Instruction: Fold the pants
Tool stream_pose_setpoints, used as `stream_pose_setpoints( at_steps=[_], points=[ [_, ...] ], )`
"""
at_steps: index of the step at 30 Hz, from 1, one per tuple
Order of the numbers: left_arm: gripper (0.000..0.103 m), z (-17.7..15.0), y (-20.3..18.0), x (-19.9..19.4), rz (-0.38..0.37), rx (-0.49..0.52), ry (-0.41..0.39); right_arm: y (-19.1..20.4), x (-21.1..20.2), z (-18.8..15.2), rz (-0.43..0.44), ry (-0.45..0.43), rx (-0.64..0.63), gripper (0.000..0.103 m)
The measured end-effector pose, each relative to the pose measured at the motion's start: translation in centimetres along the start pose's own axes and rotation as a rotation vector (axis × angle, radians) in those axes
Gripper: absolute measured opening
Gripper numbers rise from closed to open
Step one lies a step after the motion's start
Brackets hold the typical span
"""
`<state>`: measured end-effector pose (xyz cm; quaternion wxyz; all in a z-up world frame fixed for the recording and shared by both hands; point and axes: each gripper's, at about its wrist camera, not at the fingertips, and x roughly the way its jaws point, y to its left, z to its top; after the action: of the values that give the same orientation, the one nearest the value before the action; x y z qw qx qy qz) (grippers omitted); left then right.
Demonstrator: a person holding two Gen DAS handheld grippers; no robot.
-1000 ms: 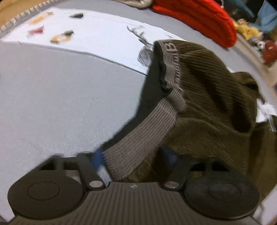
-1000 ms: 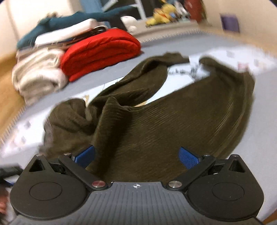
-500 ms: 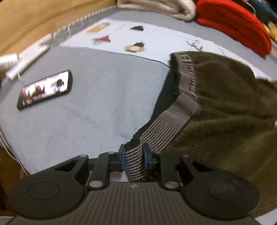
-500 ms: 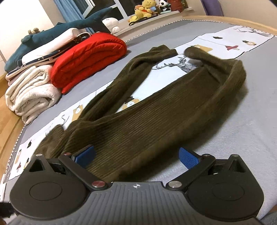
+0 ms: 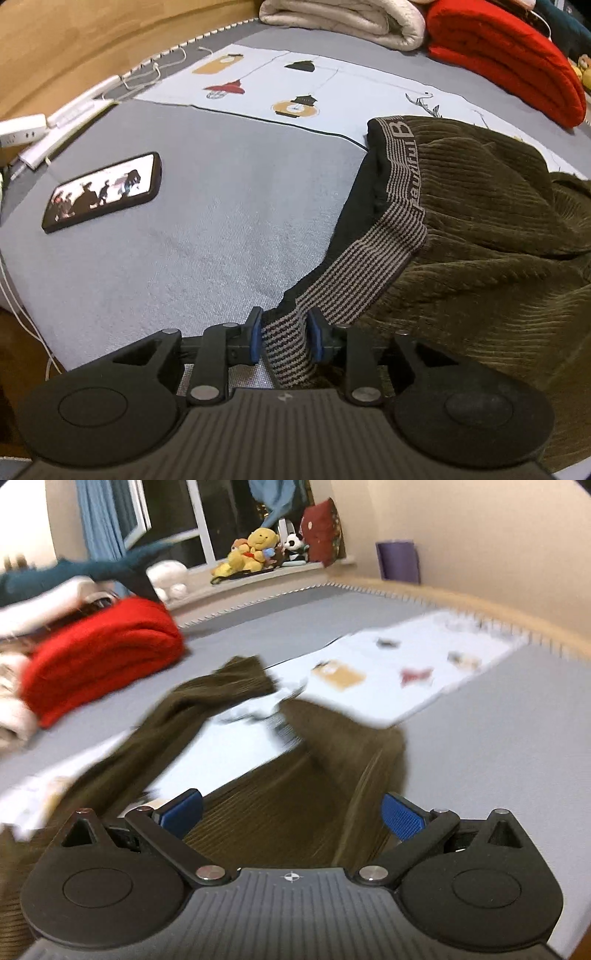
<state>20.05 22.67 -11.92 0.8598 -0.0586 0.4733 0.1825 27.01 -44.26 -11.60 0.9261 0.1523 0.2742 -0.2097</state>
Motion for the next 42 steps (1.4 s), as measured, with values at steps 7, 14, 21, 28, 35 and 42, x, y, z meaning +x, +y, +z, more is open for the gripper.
stream_pose_setpoints(
  at_steps=[7, 14, 21, 28, 35, 42],
  points=[
    [0.035, -0.3, -1.1, -0.2, 0.059, 0.057, -0.021, -3.8, 10.4, 5.0, -0.205, 0.164, 0.118, 0.099],
    [0.035, -0.1, -2.2, 0.1, 0.101, 0.094, -0.035, -13.8, 11.7, 1.9, 0.053, 0.289, 0.722, 0.06],
    [0.021, 1.1, -2.2, -1.4, 0.084, 0.108, -0.035, -9.6, 8.2, 6.1, 0.007, 0.119, 0.473, 0.007],
    [0.021, 0.7, -1.4, -3.5, 0.003, 0.091, -0.026, -18.2, -3.7, 8.3, -0.004, -0.018, 0.495, 0.006],
    [0.023, -1.6, -2.1, -1.8, 0.044, 0.159, -0.019, -26.0, -0.9, -6.0, -0.13, 0.253, 0.554, 0.007],
    [0.0, -0.8, 0.1, -1.4, 0.243, 0.147, -0.031, -26.7, -2.6, -6.5, -0.102, 0.205, 0.567, 0.008]
  ],
)
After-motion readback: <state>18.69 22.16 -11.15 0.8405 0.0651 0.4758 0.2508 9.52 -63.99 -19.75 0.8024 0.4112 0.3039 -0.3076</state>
